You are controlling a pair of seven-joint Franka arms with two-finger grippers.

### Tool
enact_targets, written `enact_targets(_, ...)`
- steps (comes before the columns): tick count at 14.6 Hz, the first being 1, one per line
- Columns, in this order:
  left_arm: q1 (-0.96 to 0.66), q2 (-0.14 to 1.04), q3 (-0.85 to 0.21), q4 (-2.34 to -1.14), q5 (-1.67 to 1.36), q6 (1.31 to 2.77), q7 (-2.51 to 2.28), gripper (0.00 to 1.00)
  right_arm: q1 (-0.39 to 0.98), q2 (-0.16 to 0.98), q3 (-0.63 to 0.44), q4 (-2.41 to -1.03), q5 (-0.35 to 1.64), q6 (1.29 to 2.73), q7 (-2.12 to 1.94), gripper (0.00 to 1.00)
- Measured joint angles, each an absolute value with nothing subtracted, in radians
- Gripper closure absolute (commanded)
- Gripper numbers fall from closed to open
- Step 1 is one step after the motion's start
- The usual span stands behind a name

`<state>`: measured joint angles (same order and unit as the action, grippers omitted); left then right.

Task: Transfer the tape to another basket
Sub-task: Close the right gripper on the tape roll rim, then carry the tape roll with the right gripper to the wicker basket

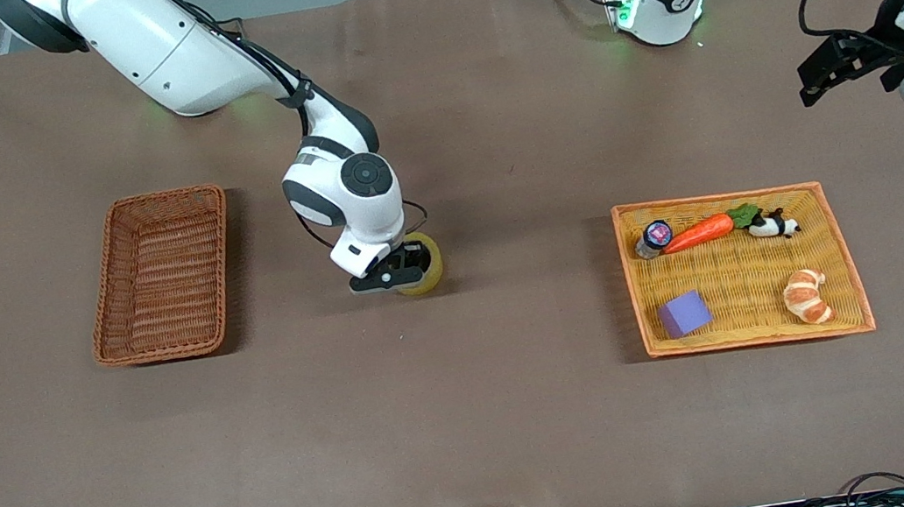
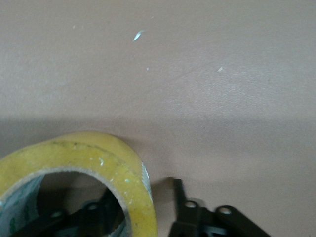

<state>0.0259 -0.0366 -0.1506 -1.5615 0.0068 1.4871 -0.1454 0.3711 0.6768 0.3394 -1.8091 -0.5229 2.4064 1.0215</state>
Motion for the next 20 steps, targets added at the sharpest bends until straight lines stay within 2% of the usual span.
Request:
enact_targets(4,0.030,-0.040,-0.139,-1.572,0.007,1.496,-0.140,0.00,0.360,0.677,0.340,-1.789,-0.522,2.399,1.039,1.00)
enact_targets(6,0.030,-0.040,-0.139,-1.571,0.007,1.499,-0.133,0.00,0.333,0.674,0.363,-1.773,-0.502,2.350,1.051,1.00)
enact_targets(8,0.031,-0.040,-0.138,-1.570,0.007,1.500,-0.118,0.00,0.262,0.631,0.430,-1.730,-0.468,2.203,1.039,1.00)
enact_targets(10,0.031,-0.041,-0.138,-1.568,0.007,1.501,-0.115,0.00,0.200,0.513,0.447,-1.702,-0.377,2.021,0.924,1.00)
enact_targets(12,0.032,-0.041,-0.137,-1.564,0.007,1.502,-0.114,0.00,0.181,0.355,0.355,-1.711,-0.279,1.901,0.730,1.00)
enact_targets(14,0.033,-0.041,-0.137,-1.560,0.007,1.502,-0.114,0.00,0.171,0.223,0.226,-1.772,-0.232,1.869,0.531,1.00)
enact_targets(18,0.038,-0.041,-0.135,-1.559,0.007,1.502,-0.114,0.00,0.160,0.077,-0.017,-1.967,-0.216,1.900,0.221,1.00)
enact_targets(20,0.038,-0.041,-0.135,-1.559,0.007,1.502,-0.114,0.00,0.159,0.024,-0.105,-2.098,-0.214,1.990,0.125,1.00)
